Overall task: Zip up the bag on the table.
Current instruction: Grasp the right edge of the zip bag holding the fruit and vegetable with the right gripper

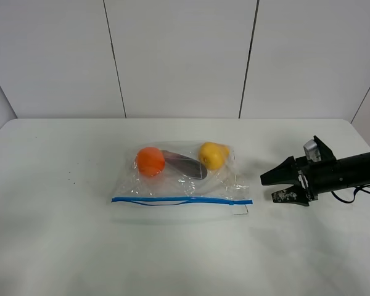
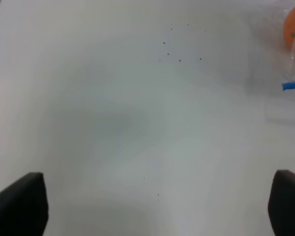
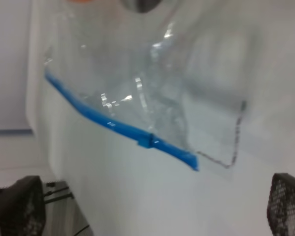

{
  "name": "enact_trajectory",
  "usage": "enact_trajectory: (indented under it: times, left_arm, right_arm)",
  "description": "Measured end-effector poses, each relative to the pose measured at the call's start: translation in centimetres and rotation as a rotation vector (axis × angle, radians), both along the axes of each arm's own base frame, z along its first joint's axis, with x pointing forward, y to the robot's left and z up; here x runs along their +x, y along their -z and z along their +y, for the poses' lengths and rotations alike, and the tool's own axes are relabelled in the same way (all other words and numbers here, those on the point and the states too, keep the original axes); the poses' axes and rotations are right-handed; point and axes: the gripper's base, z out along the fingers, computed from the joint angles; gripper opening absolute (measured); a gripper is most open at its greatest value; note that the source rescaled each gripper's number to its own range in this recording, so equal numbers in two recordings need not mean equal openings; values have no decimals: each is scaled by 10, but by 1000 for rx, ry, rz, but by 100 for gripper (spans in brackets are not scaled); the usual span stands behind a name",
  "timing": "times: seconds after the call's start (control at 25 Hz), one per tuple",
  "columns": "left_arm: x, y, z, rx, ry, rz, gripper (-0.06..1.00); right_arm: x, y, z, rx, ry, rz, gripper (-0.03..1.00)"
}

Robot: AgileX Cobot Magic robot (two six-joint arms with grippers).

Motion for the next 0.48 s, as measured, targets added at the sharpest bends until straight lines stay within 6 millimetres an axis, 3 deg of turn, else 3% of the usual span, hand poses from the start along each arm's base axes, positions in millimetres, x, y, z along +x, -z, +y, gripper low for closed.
enact_trajectory:
  times: [0.32, 0.48]
  left_arm:
    - [0, 0, 0, 0, 0, 0, 100]
    - [0, 0, 0, 0, 0, 0, 100]
  right_arm:
    - [3, 2, -2, -30, 42, -4, 100]
    - [5, 3, 10, -45, 20, -7, 100]
